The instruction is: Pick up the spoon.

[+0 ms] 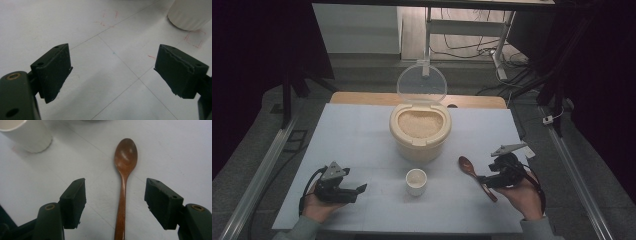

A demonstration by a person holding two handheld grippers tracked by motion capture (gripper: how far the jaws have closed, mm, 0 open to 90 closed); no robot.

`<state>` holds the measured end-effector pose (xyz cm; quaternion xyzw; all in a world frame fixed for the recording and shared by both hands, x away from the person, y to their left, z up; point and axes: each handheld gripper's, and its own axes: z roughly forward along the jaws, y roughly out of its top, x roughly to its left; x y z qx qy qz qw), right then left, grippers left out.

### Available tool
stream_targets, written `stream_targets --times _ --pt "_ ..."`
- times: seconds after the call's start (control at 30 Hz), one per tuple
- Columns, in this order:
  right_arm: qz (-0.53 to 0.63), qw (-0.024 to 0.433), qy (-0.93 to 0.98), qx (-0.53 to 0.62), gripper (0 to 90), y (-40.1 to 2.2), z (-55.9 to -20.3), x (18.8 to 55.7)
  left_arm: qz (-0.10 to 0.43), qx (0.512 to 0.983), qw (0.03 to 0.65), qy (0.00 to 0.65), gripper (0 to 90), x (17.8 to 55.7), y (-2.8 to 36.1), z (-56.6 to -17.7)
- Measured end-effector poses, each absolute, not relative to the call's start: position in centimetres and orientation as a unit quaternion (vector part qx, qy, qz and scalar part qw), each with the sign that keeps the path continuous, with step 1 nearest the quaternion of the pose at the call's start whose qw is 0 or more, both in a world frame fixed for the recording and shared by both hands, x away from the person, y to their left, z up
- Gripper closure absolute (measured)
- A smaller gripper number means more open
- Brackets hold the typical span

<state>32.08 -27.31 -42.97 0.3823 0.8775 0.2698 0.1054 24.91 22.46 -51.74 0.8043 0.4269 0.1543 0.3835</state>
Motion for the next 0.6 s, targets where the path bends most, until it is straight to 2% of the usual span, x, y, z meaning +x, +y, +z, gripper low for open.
stream_targets --times 0.2,0.6 --pt "0.24 0.094 0.884 0.39 33.5 -26.8 -43.5 32.9 0.153 0.805 0.383 0.426 13.2 24.9 22.4 -51.7" --pt "0.162 0.058 0.9 0.4 41.0 -26.5 -46.6 33.7 0.15 0.808 0.379 0.424 12.8 24.9 22.3 -51.9"
